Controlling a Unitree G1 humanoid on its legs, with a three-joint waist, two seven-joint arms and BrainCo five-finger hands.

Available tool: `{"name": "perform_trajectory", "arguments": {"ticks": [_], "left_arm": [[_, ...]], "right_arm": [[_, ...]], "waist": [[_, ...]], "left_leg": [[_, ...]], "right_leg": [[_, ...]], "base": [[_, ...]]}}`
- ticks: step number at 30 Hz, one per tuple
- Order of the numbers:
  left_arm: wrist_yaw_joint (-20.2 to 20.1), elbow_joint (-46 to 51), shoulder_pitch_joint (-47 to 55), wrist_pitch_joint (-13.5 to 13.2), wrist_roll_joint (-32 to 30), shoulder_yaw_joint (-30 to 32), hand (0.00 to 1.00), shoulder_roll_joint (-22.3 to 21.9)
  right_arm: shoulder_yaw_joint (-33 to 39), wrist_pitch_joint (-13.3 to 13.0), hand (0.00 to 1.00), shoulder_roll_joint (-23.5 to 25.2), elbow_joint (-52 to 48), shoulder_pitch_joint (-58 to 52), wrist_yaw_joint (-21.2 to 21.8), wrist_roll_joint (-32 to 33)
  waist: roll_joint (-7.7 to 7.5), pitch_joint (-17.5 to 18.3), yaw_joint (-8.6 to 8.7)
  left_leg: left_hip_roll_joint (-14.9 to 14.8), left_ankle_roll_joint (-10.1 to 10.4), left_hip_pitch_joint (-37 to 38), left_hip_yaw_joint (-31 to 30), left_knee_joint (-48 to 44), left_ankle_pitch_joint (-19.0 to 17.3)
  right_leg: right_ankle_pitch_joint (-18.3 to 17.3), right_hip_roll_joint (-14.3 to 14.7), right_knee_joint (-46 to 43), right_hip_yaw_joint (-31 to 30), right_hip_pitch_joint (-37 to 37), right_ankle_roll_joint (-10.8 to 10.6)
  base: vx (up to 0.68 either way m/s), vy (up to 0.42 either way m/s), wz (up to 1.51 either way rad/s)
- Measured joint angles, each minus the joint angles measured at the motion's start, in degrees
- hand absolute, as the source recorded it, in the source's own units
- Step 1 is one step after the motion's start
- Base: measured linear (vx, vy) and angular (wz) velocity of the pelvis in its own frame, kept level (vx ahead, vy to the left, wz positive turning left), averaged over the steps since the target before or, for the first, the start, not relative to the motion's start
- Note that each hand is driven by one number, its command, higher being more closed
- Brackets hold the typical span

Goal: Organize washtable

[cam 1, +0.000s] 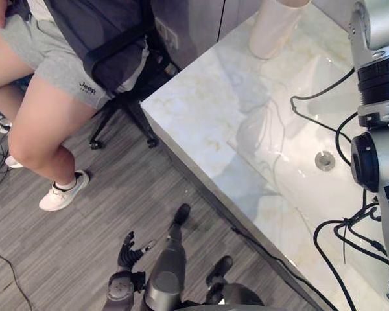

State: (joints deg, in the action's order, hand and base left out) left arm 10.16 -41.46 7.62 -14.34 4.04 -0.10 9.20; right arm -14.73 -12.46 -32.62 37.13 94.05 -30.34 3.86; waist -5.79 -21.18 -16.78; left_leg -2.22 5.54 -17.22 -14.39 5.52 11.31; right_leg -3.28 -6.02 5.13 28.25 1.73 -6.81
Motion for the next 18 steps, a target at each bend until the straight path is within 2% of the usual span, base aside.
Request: {"name": "perform_trajectory", "arguments": {"ticks": [7,11,18], "left_arm": [[0.06,0.11,-0.01,-0.02,0.12,-0.4,0.0,-0.02],[0.04,0.1,-0.31,-0.15,0.36,-1.58,0.0,-0.03],[0.19,0.1,-1.02,-0.5,1.0,-1.93,0.0,-0.01]], "right_arm": [[-1.2,0.25,1.0,-0.53,2.79,0.22,-0.36,-1.18],[-1.21,0.26,1.0,-0.86,3.37,0.21,-0.72,-1.22],[-1.71,0.5,1.0,-0.9,6.6,0.1,-0.69,-1.15]], "waist": [[0.23,-0.24,-0.44],[1.16,-1.77,-1.36],[1.04,-2.8,-1.58]], "left_leg": [[0.4,0.09,-0.89,-1.33,-0.02,0.09],[0.4,0.16,-0.95,-1.75,-0.02,0.14],[0.47,0.28,-2.25,-2.25,-0.03,0.4]], "right_leg": [[-0.19,0.08,0.15,1.72,-0.17,-0.23],[-0.29,0.16,-0.01,1.88,-0.23,-0.13],[-0.31,0.2,-0.23,2.49,-1.31,-0.13]], "base": [[0.02,0.023,0.09],[-0.01,0.008,0.01],[-0.01,0.032,0.03]]}}
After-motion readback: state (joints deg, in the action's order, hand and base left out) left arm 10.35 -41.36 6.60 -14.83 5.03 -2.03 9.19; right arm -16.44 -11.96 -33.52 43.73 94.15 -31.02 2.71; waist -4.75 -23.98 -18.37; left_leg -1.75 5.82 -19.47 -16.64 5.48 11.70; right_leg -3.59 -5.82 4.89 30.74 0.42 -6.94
